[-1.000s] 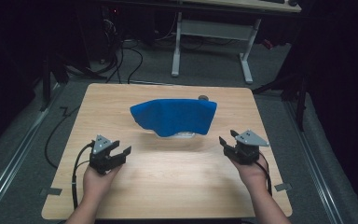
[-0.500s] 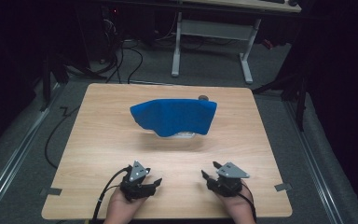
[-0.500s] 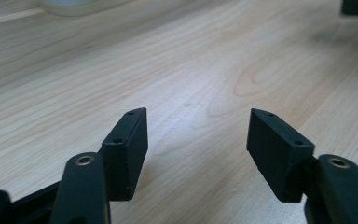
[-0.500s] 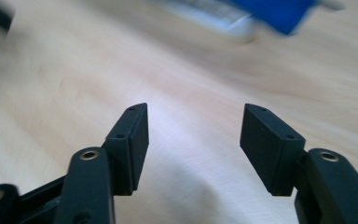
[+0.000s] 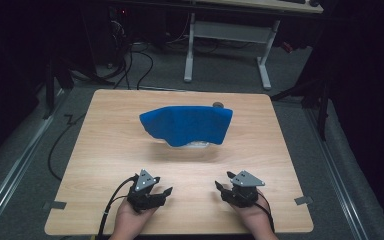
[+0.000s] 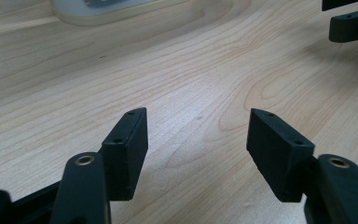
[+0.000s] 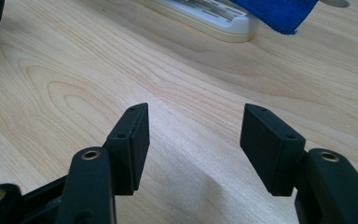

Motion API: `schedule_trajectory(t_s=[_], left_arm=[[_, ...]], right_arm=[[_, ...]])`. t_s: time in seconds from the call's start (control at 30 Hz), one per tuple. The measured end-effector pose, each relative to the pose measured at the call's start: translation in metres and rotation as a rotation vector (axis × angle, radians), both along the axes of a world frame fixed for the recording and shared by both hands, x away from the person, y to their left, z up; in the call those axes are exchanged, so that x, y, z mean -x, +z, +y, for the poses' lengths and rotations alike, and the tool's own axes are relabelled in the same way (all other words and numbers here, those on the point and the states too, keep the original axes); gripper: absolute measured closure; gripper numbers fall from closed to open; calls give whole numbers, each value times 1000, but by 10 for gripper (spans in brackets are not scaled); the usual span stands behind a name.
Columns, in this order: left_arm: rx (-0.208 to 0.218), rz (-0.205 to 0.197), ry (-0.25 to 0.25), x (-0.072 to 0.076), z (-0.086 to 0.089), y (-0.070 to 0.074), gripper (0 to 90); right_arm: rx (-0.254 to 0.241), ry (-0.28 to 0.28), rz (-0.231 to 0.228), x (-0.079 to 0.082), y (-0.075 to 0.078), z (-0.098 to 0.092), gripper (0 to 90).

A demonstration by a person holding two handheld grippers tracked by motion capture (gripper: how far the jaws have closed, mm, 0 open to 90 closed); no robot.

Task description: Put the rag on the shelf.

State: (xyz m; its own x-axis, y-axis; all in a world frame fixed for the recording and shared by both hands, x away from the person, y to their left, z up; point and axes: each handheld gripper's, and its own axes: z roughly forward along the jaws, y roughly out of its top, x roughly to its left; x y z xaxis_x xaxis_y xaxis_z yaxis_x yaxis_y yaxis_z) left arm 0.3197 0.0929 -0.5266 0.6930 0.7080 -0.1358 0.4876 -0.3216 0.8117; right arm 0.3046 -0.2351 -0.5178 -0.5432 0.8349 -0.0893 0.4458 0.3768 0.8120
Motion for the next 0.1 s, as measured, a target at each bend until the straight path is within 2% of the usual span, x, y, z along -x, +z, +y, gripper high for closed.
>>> schedule_trajectory(t_s=[0.1], left_arm=[[3,3,14,-1,3,0,389]], right_arm=[[1,2,3,1,0,0,426]])
